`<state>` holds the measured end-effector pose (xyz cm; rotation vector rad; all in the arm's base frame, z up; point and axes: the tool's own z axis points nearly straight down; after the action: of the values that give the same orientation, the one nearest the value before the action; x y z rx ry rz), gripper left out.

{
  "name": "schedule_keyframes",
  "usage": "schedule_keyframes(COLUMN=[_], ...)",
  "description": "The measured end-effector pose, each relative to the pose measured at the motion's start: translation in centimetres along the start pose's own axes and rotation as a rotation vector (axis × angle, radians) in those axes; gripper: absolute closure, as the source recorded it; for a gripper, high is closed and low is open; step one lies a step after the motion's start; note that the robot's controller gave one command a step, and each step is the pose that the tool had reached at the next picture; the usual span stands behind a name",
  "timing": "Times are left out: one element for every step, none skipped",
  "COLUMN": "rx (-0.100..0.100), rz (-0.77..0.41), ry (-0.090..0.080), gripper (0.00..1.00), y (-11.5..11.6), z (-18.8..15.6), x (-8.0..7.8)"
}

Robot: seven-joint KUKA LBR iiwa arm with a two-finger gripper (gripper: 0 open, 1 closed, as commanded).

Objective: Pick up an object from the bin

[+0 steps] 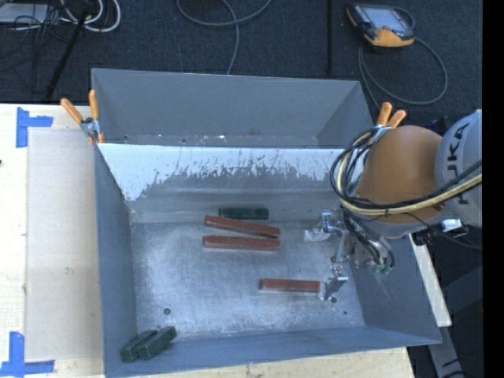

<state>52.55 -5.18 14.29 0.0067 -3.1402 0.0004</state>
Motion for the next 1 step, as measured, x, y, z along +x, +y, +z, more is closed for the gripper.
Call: schedule_keyframes(rx=[0.0], rz=[0.0], ry=[0.0], gripper=[0.0], y=[0.0], z=[0.0], x=[0.0])
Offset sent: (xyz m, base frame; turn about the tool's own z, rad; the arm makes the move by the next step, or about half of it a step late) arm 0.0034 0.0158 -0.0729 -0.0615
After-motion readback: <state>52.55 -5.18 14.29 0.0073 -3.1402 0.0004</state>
